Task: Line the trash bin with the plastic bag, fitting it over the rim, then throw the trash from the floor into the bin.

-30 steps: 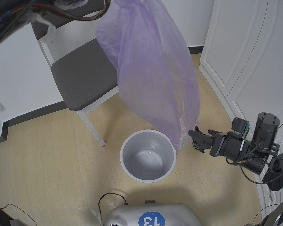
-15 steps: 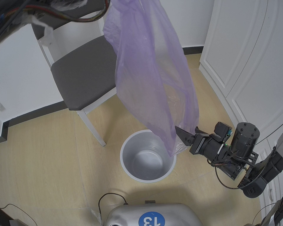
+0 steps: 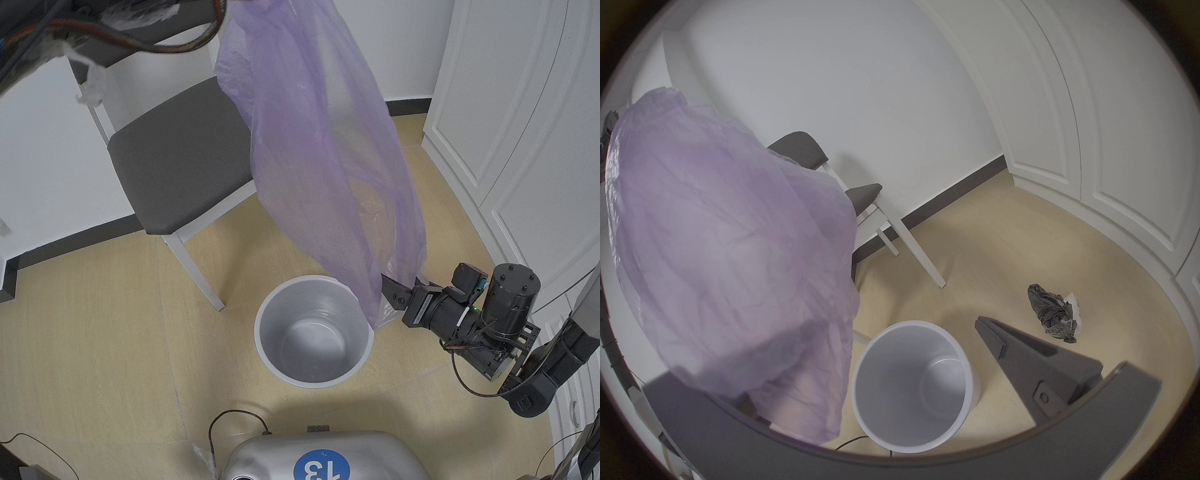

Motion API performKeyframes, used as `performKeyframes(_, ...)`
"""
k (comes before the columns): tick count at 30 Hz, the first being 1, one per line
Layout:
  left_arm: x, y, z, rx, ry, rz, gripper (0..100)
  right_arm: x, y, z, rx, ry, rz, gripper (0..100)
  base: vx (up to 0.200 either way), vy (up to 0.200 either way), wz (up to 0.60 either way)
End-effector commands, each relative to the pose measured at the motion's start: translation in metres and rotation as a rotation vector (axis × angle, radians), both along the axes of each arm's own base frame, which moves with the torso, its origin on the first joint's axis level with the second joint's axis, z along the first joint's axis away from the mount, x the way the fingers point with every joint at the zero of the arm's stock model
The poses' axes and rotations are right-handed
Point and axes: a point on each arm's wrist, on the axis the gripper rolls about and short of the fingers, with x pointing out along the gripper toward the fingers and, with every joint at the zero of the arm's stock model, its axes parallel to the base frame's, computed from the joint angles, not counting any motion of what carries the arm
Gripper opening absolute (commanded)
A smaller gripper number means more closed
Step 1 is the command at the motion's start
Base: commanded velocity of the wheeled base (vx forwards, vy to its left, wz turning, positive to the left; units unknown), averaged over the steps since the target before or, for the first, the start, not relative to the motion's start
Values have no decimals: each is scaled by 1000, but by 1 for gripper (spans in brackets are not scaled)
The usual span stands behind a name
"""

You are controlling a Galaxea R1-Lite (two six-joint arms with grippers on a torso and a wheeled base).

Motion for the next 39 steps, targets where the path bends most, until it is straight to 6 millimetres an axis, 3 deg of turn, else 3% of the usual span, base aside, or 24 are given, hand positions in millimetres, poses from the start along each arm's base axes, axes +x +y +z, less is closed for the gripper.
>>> performKeyframes(1, 1, 0, 0, 2, 1, 2, 0, 1, -2, 0, 0, 0, -5, 100, 0, 0, 0)
performKeyframes(26, 9, 0, -3, 11, 6, 33, 0, -4, -9, 11, 1, -25, -7, 100, 0, 0, 0)
performKeyframes(39, 9, 3, -2, 8, 3, 36, 0, -9, -9, -5, -51, 35, 36, 100, 0, 0, 0)
